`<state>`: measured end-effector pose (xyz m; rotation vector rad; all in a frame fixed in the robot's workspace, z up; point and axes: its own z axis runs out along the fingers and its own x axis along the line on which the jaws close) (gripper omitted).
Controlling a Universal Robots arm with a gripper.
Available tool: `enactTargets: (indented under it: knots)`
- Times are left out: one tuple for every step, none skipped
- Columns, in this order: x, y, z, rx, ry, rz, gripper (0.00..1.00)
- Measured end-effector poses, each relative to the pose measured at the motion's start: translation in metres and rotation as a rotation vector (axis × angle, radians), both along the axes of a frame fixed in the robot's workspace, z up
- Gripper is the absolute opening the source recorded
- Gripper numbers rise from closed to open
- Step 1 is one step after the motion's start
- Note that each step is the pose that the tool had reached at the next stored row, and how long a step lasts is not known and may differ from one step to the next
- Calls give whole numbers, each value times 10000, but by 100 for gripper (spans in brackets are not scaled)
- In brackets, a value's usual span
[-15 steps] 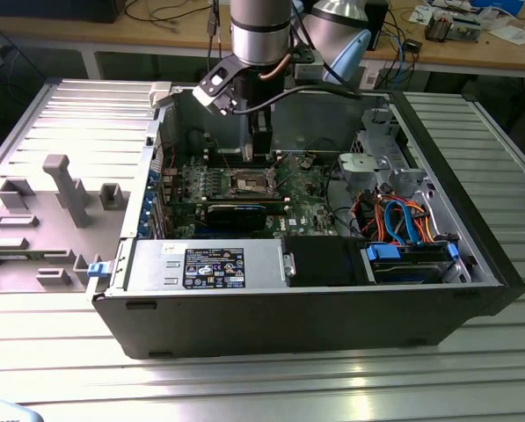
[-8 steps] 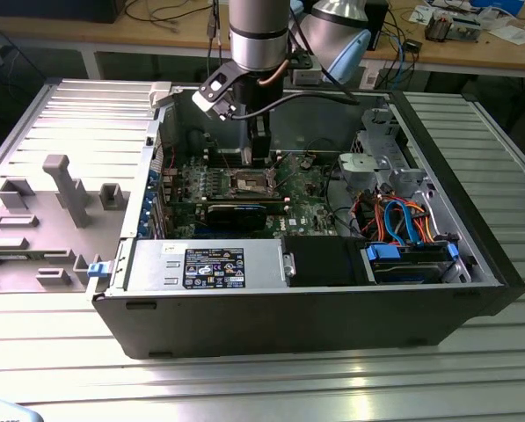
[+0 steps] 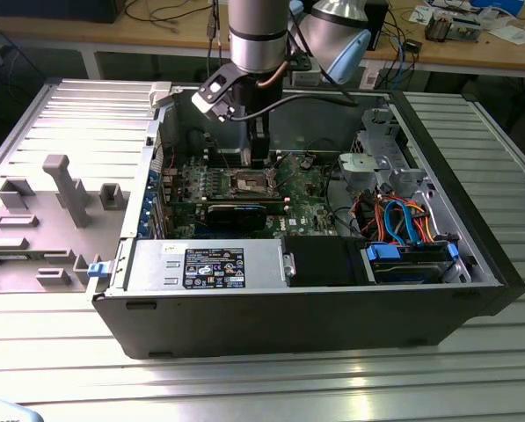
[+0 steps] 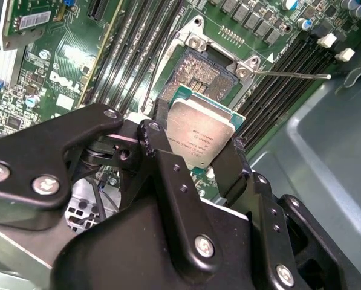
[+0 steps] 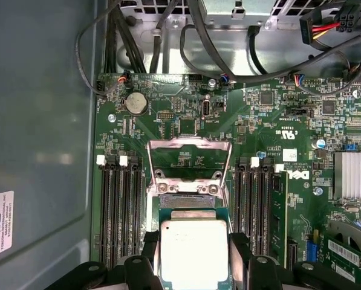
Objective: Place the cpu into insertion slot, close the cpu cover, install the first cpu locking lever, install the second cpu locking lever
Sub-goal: 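Place the cpu into insertion slot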
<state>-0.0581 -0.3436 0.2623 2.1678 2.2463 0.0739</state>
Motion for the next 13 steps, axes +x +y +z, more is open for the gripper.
enactTargets:
  knots:
    - [-4,0,-5,1,-1,0,54]
    - [-8,0,-11,0,0,0,54]
    - [-10,0,-16,-1,0,0,54]
    - [-12,0,-24,-1,1,1,54]
    - [-13,0,-28,-1,1,2,54]
    - [-14,0,-40,-1,1,1,54]
    - [-15,0,-49,-1,0,0,54]
    - [-16,0,-56,0,0,0,54]
    - [-17,0,-60,-1,1,0,54]
    - [-18,0,-66,-1,1,0,54]
    - [-19,0,-70,-1,1,0,54]
    - [-20,0,-76,-1,1,1,54]
    - [-20,0,-82,-1,1,0,54]
